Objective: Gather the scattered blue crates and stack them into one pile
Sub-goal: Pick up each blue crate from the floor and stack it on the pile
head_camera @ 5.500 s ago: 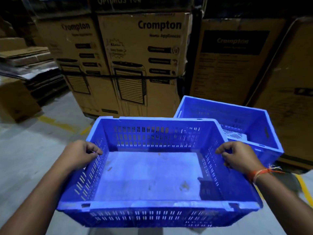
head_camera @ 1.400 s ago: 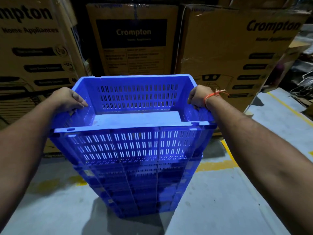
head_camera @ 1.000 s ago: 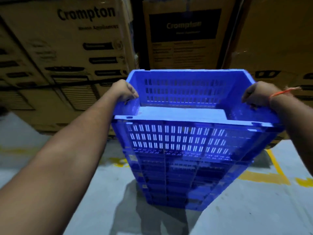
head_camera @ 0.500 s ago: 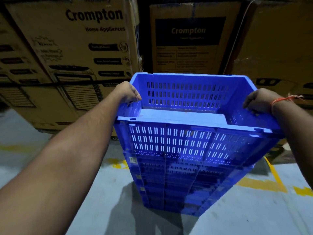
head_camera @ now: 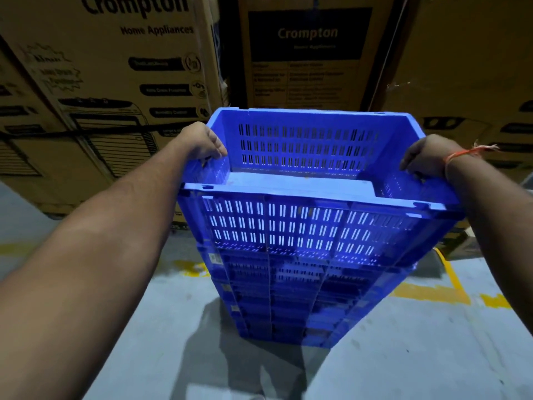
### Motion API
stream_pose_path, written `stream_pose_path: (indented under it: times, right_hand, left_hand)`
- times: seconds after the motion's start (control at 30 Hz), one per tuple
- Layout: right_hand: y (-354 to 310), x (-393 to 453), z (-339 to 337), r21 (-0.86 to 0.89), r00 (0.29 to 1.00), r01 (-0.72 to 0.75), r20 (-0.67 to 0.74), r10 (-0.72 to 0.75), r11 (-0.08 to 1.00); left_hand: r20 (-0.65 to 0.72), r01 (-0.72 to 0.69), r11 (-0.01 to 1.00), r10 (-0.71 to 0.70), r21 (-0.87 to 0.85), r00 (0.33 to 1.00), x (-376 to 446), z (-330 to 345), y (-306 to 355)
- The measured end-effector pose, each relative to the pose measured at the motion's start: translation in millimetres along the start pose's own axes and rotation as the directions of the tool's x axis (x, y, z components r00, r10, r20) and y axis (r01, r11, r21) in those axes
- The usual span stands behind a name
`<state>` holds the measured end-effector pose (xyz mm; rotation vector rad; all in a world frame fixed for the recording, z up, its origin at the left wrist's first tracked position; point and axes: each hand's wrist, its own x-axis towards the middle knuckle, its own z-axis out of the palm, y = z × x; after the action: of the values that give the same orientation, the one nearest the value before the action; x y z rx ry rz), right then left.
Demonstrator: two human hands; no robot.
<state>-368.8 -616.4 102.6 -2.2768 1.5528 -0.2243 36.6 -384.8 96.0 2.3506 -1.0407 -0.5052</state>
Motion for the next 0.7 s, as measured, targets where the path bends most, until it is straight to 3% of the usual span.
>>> stream_pose_path:
  times: [0.7]
  right_hand:
    - [-2.7,-5.4,-2.8,0.06,0.999,-0.036,0.003,0.036,0.998]
  left_hand:
    - [-0.049,0.001,1.0,-0.002,-0.024,0.999,-2.5,2.2,2.4]
